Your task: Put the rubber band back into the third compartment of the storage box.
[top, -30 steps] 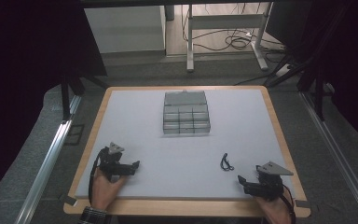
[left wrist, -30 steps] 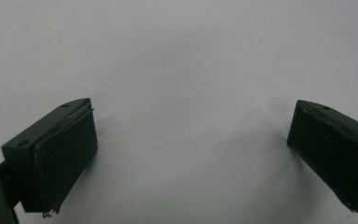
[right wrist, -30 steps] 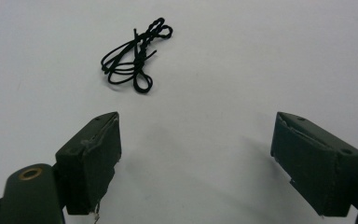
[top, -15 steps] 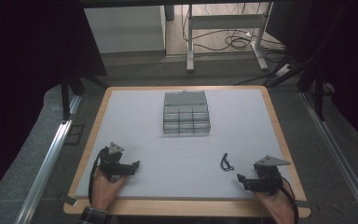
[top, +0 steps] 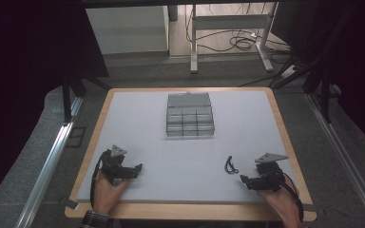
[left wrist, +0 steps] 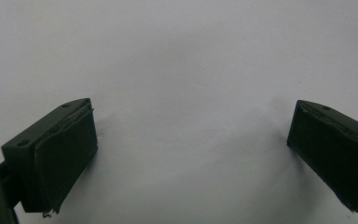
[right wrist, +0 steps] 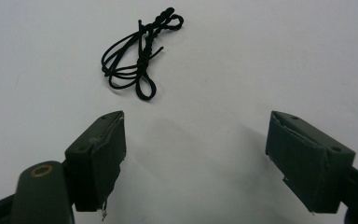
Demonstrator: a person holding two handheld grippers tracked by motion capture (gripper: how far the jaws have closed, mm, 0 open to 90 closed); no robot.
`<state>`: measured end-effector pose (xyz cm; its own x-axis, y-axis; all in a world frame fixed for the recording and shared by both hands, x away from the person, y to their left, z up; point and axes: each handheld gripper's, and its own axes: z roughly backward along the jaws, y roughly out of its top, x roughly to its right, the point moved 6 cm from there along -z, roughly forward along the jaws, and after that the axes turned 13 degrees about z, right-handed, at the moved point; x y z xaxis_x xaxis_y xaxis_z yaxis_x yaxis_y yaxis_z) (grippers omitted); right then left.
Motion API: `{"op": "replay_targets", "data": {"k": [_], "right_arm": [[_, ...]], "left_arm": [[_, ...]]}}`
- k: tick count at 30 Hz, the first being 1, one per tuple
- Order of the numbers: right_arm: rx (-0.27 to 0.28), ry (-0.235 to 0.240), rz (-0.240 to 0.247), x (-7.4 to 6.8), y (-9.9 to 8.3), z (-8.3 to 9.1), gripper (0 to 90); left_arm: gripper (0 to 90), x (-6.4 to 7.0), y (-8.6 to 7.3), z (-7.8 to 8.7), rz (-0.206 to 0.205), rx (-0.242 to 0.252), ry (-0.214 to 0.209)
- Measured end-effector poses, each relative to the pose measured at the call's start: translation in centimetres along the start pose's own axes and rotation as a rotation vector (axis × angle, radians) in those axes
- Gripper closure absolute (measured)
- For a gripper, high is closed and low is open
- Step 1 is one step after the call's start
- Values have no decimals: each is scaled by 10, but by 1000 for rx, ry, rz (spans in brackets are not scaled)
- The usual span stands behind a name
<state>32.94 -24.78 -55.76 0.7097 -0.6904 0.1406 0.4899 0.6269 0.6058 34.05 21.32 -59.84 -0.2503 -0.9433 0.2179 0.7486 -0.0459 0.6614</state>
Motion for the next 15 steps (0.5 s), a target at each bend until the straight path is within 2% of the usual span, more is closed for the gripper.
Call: {"op": "replay_targets", "data": {"k": [15], "right_arm": [[-100,70,33,4,16,-8,287]], "left_arm": [[14,0,0,0,0,0,0]]}}
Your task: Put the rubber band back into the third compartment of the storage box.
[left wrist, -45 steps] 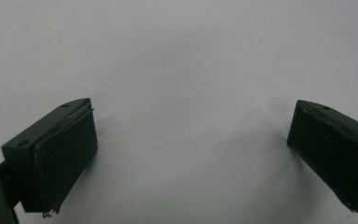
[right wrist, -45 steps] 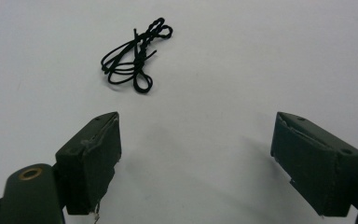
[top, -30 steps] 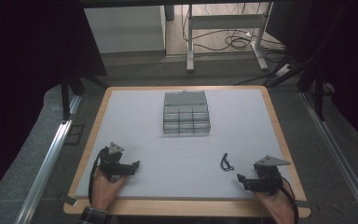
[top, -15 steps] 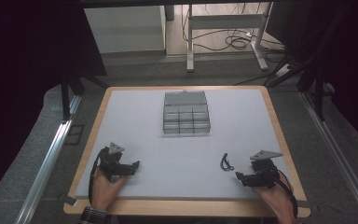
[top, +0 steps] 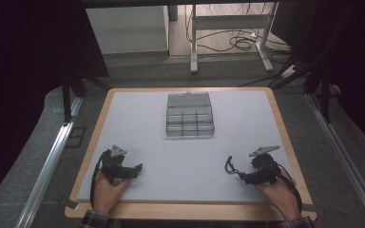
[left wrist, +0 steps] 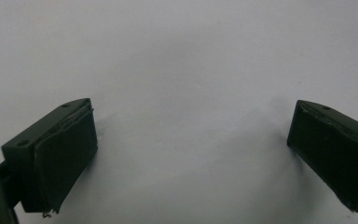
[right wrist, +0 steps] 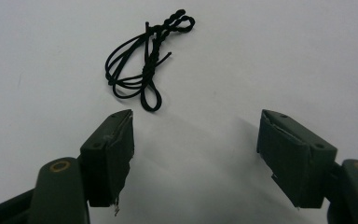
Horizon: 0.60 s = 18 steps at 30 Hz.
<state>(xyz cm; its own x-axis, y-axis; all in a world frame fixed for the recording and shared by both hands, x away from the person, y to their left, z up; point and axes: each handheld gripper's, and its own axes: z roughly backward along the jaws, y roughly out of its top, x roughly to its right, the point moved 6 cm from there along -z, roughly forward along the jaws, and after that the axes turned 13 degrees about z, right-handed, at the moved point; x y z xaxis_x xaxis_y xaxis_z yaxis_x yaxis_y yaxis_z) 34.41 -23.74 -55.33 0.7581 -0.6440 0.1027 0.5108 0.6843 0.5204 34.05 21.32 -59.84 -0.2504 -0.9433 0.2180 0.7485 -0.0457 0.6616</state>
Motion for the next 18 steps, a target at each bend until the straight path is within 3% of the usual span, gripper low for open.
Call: {"op": "replay_targets", "data": {"k": [8,18], "right_arm": [[-46,23,-5,1,11,0,326],[-103,70,52,-1,21,-7,406]], "left_arm": [[14,0,0,0,0,0,0],[14,0,0,0,-2,-1,0]]}}
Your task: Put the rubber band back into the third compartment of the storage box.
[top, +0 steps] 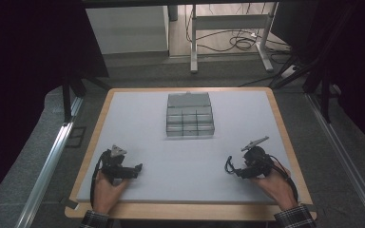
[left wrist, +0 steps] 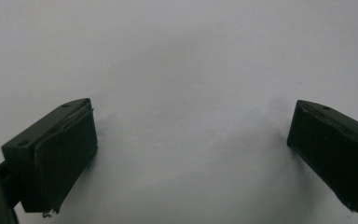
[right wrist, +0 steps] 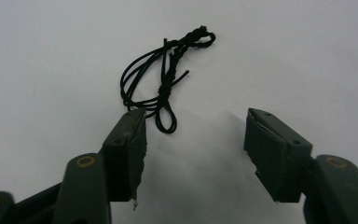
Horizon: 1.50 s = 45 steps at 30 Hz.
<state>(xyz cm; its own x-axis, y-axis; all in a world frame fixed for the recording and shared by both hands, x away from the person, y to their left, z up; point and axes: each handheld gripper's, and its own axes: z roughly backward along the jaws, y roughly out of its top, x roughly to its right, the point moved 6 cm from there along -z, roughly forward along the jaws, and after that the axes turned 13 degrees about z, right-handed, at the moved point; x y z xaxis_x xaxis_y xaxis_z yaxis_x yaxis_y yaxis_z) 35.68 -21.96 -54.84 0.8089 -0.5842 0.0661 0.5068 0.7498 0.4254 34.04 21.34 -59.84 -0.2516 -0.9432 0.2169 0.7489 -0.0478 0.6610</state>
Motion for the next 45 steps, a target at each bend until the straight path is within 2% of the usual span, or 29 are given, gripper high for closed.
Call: {"op": "replay_targets", "data": {"k": [7,12,16,19,29,31,33,34,38,39,41,42,45], "right_arm": [[-48,27,36,-3,8,0,453],[-121,54,55,-3,15,-4,465],[-151,71,61,-4,19,-7,472],[-162,76,68,-4,23,-8,476],[-259,104,91,-9,37,-17,476],[-282,90,114,-11,40,-19,483],[-288,92,116,-11,40,-19,492],[-305,75,133,-12,42,-20,524],[-347,43,149,-15,44,-22,582],[-358,43,152,-15,45,-22,659],[-362,43,147,-15,45,-22,677],[-363,51,139,-16,46,-21,781],[-359,66,141,-16,45,-22,819]], "left_arm": [[13,0,0,0,0,0,0],[14,0,0,0,0,0,0],[14,0,0,0,0,0,0],[14,0,0,0,0,1,-1],[13,0,0,0,0,1,-1],[13,0,0,0,0,1,-1],[13,0,0,0,0,0,-1],[13,0,0,0,0,0,-1],[13,0,0,0,0,1,-1],[13,0,0,0,0,0,-1],[13,0,0,0,0,1,-1],[14,0,0,0,0,1,-1],[13,0,0,0,0,0,-1]]}}
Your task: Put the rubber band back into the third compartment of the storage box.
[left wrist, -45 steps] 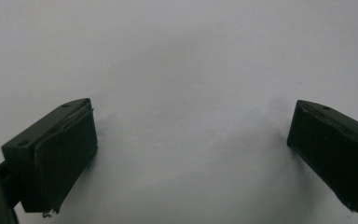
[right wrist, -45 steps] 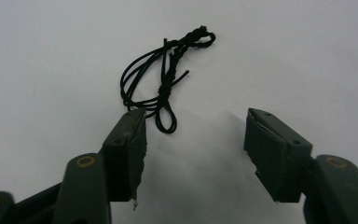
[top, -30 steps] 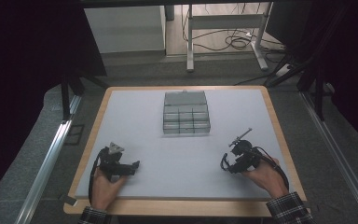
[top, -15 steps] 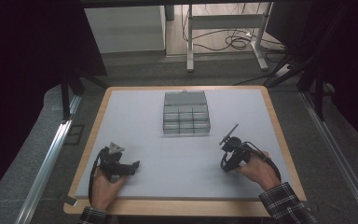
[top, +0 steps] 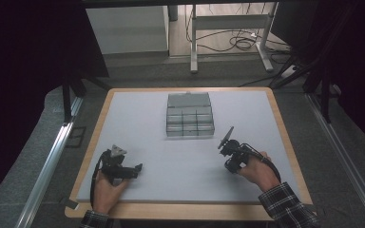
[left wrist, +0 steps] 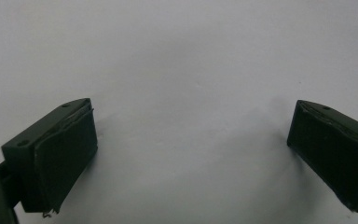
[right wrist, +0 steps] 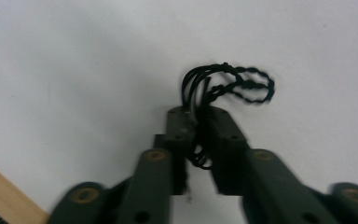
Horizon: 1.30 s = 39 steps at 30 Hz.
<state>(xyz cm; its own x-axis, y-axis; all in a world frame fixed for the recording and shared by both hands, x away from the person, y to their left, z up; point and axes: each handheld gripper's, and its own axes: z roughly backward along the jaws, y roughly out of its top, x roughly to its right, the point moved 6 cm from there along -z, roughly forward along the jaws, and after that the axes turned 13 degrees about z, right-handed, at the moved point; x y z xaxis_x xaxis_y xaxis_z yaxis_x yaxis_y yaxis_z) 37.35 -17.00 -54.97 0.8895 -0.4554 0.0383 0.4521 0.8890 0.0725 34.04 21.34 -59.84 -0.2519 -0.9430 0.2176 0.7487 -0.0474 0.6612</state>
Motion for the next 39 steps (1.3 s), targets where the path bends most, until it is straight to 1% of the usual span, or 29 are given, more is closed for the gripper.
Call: {"op": "replay_targets", "data": {"k": [1,2,3,4,6,8,9,10,16,20,21,23,24,27,29,31,32,34,35,36,39], "right_arm": [[4,15,-14,1,-1,0,831],[4,15,-14,1,-1,0,831],[19,36,-31,3,-1,0,835],[19,36,-31,3,-1,0,835],[26,51,-47,5,-3,1,836],[29,47,-39,7,-3,2,836],[48,53,-53,8,-3,5,836],[51,51,-61,8,-2,7,836],[76,58,-72,10,-2,16,836],[89,61,-95,12,0,21,836],[96,68,-106,13,0,23,836],[98,70,-109,14,1,25,836],[93,74,-120,15,1,26,836],[105,81,-144,18,3,34,835],[108,82,-142,19,4,36,835],[104,85,-155,20,5,39,834],[96,82,-137,20,6,40,832],[90,80,-129,20,7,40,831],[91,76,-132,20,9,41,830],[93,66,-117,21,10,42,829],[94,59,-119,23,16,47,829]], "left_arm": [[13,0,0,0,0,0,0],[14,0,0,0,0,0,0],[13,0,0,0,0,0,0],[13,0,0,0,0,0,0],[13,0,0,0,0,0,0],[13,0,0,0,0,0,0],[13,0,0,0,0,0,0],[13,0,0,0,-1,0,0],[14,0,0,0,0,0,0],[13,0,0,0,0,0,0],[13,0,0,0,-1,0,0],[14,0,0,0,-1,0,0],[14,0,0,0,0,0,0],[14,0,0,0,0,0,0],[13,0,0,0,0,0,0],[13,0,0,0,0,0,0],[13,0,0,0,0,0,0],[14,0,0,0,0,0,0],[13,0,0,0,0,0,0],[13,0,0,0,0,0,0],[13,0,0,0,0,0,0]]}}
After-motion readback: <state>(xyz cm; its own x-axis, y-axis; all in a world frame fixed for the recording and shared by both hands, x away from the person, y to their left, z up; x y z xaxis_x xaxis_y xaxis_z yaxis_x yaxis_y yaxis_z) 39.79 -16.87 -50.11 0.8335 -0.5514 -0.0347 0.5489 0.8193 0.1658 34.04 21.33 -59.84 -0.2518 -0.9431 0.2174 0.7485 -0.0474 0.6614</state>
